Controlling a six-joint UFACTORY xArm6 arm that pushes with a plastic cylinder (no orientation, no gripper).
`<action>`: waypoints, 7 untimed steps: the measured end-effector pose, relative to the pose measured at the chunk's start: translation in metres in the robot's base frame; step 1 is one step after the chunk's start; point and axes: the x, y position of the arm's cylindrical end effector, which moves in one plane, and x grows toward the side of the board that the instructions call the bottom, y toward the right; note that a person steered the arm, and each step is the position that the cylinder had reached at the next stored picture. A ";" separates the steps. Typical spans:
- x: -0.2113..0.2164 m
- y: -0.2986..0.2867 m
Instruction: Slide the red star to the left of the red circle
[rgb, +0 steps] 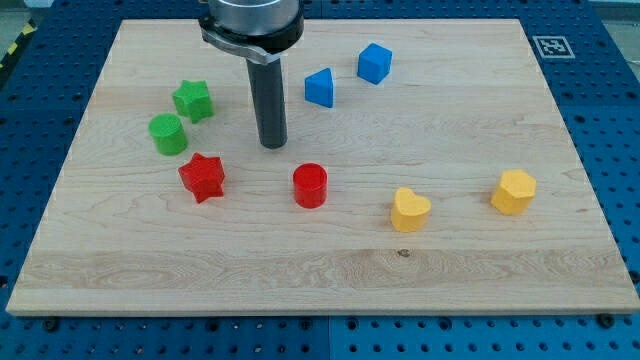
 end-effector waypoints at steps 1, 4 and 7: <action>0.004 -0.011; 0.005 -0.029; 0.020 -0.070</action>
